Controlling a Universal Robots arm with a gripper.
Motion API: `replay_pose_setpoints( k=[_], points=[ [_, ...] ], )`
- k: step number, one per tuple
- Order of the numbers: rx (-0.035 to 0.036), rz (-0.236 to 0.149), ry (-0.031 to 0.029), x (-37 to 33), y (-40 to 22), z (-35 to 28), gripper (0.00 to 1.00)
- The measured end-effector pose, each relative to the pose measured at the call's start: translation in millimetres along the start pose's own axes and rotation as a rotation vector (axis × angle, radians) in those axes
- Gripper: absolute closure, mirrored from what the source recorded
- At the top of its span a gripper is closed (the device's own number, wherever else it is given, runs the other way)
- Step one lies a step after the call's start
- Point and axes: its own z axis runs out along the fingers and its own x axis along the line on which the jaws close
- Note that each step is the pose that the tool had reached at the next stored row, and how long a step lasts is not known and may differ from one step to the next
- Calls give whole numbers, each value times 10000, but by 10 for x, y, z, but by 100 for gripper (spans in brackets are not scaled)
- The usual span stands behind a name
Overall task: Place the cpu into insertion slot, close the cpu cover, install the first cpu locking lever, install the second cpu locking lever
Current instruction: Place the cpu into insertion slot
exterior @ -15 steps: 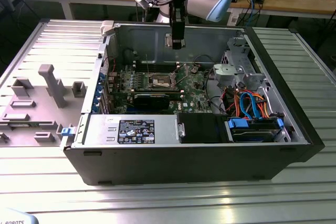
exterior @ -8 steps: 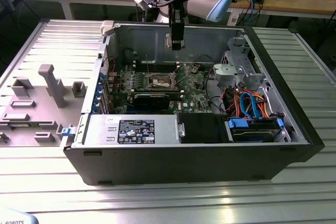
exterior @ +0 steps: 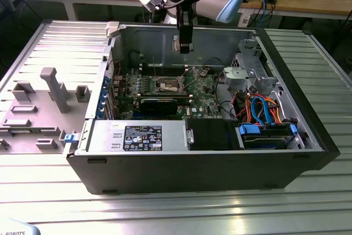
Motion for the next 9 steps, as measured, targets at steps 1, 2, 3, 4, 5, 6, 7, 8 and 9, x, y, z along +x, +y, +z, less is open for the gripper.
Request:
replay_pose_setpoints(
  k=[1, 2, 3, 4, 5, 6, 7, 8, 9],
  points=[
    [0, 0, 0, 0, 0, 5, 46],
    [0, 0, 0, 0, -1, 12, 46],
    [0, 0, -1, 0, -2, 21, 46],
    [0, 0, 0, -1, -2, 27, 46],
    [0, 0, -1, -1, -3, 36, 46],
    [0, 1, -1, -1, -5, 46, 46],
    [0, 0, -1, -1, -5, 49, 46],
    [1, 0, -3, -1, -5, 49, 46],
    [0, 0, -1, -1, -5, 52, 46]
  ],
)
